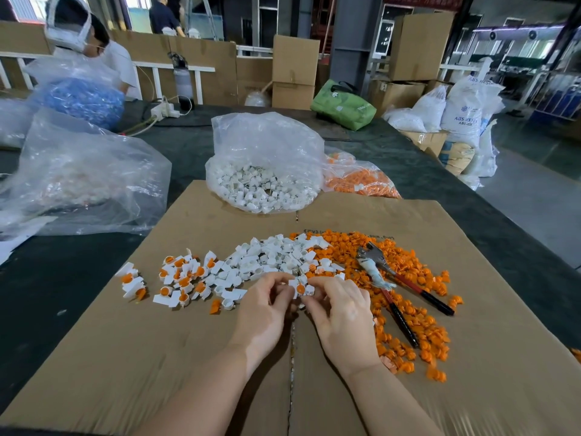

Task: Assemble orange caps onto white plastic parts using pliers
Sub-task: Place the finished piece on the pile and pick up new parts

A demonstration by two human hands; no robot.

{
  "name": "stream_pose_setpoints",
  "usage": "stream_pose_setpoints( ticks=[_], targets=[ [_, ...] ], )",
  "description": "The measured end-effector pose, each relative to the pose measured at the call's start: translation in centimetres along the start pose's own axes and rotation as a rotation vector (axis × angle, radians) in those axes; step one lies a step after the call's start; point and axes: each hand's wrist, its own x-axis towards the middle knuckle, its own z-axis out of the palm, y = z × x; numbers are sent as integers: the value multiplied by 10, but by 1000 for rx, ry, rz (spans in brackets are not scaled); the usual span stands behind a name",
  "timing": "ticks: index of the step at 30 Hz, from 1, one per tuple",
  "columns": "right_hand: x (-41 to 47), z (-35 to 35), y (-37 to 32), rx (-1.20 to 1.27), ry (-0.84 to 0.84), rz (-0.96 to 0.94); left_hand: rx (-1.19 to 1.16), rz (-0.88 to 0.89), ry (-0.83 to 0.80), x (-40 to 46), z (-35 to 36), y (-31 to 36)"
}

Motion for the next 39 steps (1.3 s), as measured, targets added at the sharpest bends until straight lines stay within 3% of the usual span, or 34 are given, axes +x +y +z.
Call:
stream_pose_setpoints(
  ticks=[18,39],
  targets=[
    [1,-3,-3,19,-31,-27,-1,3,-61,-1,-2,-1],
    [2,-5,5,-88,-23,-21,21,-49,-3,5,1,9]
  ],
)
